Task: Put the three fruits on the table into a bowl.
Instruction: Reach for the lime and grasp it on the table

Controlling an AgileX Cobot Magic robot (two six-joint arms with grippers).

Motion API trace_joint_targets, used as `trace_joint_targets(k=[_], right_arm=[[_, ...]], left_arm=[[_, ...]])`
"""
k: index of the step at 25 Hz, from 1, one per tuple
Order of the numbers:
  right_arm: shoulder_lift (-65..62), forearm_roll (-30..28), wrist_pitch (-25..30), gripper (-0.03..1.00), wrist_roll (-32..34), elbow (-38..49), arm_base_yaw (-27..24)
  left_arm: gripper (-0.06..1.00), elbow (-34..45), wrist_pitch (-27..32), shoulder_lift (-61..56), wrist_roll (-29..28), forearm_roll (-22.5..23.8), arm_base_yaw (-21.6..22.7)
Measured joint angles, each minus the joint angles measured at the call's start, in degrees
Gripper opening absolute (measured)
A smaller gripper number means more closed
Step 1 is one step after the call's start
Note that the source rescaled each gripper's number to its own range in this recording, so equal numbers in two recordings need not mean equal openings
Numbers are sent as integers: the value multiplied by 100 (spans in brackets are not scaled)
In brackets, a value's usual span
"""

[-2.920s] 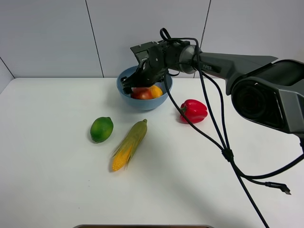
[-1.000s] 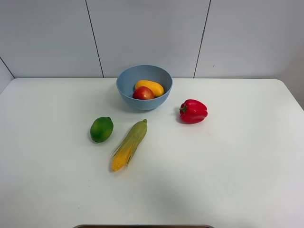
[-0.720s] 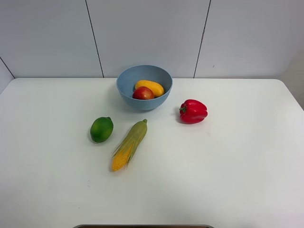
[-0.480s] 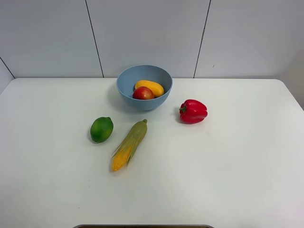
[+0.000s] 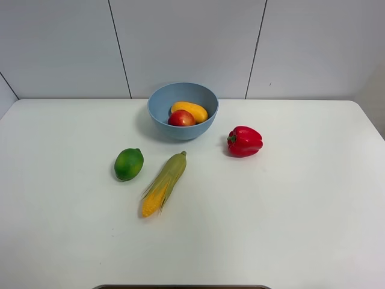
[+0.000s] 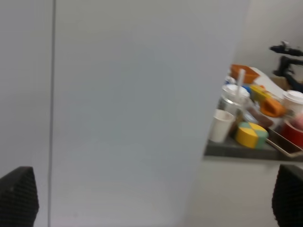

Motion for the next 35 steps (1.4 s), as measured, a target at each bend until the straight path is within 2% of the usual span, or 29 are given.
trace_joint_targets(k=[5,11,16,20,27,35], right_arm=[[-1008,78,6,100,-24,1503,-611],[-1927,587,62,100,-44,3251,-1024],[-2543,1111,50,100,-10,4606,-1116],[-3025,1160,35,100,63,5505,-1102],[-3543,1264,-5,100,182,6643,-1102],[-4103,1282,-400,100,307,7217,-1102]], left_arm=[[100,0,0,0,0,0,0],[100,0,0,0,0,0,0],[100,0,0,0,0,0,0],[100,0,0,0,0,0,0],[100,0,0,0,0,5,0],[100,0,0,0,0,5,0]])
